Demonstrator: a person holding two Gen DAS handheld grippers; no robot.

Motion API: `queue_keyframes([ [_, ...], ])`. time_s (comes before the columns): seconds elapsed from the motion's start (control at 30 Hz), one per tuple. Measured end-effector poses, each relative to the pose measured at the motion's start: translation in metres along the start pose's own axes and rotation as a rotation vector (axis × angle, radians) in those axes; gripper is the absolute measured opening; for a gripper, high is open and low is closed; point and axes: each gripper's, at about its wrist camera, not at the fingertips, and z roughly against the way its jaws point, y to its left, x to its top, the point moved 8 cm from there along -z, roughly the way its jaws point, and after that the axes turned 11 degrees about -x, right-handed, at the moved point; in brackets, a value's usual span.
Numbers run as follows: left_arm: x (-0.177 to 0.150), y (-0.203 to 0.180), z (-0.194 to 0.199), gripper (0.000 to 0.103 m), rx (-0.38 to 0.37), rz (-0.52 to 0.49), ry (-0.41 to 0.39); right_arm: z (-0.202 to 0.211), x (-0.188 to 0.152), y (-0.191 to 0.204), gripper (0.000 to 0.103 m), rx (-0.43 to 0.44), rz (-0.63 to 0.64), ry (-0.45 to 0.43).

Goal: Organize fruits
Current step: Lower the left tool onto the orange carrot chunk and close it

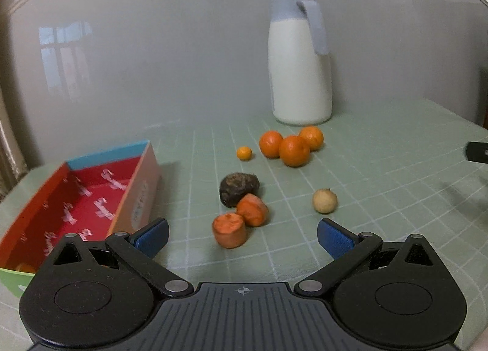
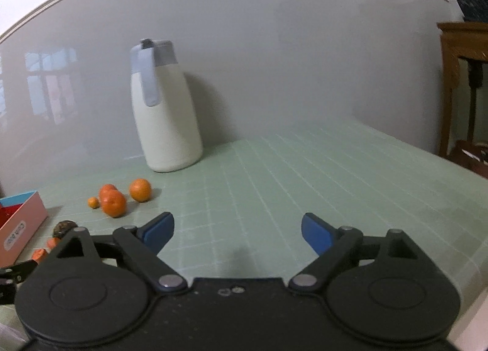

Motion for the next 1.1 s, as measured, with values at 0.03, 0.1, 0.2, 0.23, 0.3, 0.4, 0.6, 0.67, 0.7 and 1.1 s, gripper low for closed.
queue_keyframes([
  [0.03,0.000,0.001,-0.004,0.103,0.000,0.006,0.008,-0.003,-0.001,-0.004,0.091,-0.002,-0.005,0.003],
  [0.1,-0.001,0.002,-0.012,0.102,-0.002,0.009,0.020,-0.004,-0.002,-0.009,0.091,-0.009,-0.012,0.005],
  [0.2,-0.001,0.005,-0.022,0.102,-0.005,0.018,0.035,-0.004,-0.003,-0.015,0.091,-0.009,-0.030,0.010],
  [0.23,-0.001,0.006,-0.025,0.102,-0.003,0.020,0.041,-0.003,-0.002,-0.019,0.091,-0.010,-0.036,0.010],
  [0.3,-0.001,0.007,-0.031,0.102,-0.006,0.027,0.052,-0.003,-0.003,-0.022,0.091,-0.009,-0.045,0.014],
  [0.4,-0.002,0.009,-0.039,0.102,-0.009,0.037,0.070,-0.003,-0.003,-0.024,0.091,0.000,-0.061,0.021],
  [0.6,-0.006,0.012,-0.048,0.082,-0.022,0.057,0.108,-0.006,-0.005,-0.014,0.091,0.016,-0.048,0.025],
  [0.67,-0.007,0.014,-0.049,0.082,-0.023,0.070,0.109,-0.006,-0.006,-0.013,0.091,0.022,-0.047,0.031],
  [0.7,-0.008,0.015,-0.049,0.082,-0.023,0.072,0.108,-0.006,-0.007,-0.013,0.091,0.021,-0.048,0.032],
  [1.1,-0.009,0.015,-0.050,0.069,-0.029,0.070,0.094,-0.008,-0.007,-0.010,0.091,0.031,-0.056,0.040],
])
